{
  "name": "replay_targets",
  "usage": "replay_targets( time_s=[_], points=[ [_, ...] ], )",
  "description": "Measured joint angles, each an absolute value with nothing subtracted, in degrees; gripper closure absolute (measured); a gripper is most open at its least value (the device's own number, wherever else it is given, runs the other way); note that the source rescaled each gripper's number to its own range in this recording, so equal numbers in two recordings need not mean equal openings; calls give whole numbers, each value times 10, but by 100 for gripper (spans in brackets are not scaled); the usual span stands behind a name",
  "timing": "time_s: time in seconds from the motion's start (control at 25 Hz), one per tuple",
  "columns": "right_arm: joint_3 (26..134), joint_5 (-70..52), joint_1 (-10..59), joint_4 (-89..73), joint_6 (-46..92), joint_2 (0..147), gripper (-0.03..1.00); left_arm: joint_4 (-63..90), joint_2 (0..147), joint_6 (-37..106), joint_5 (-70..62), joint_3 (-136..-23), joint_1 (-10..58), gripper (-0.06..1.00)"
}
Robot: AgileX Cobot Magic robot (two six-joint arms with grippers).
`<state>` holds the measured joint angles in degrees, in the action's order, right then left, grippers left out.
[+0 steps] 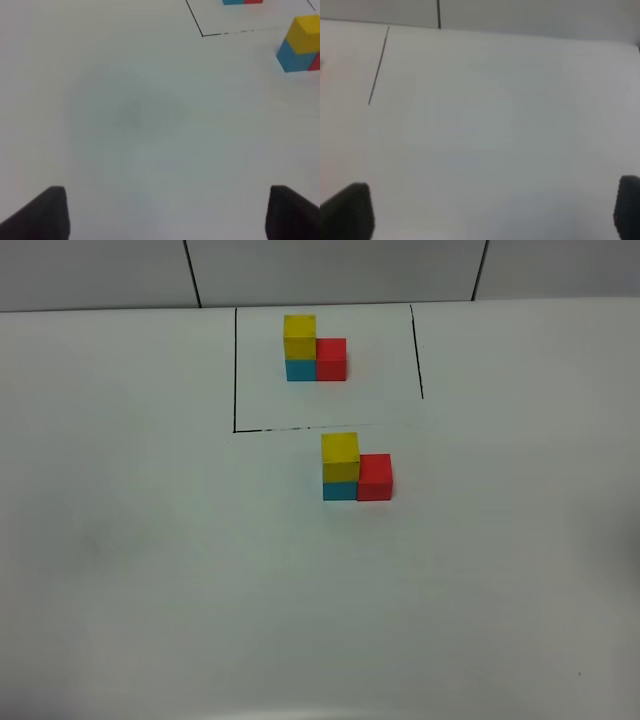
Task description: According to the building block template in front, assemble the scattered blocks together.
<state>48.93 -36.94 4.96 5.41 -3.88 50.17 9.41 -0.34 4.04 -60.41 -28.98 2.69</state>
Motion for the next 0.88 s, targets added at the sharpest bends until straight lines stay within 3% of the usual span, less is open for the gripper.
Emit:
replay_targets(
  time_s=[0.44, 0.88],
  points=[
    [396, -398, 21, 44, -35, 244, 2, 94, -3, 40, -604, -290, 27, 19],
    [338, -481, 5, 42, -27, 87, 2, 94, -3, 41, -604, -290, 27, 19]
  ],
)
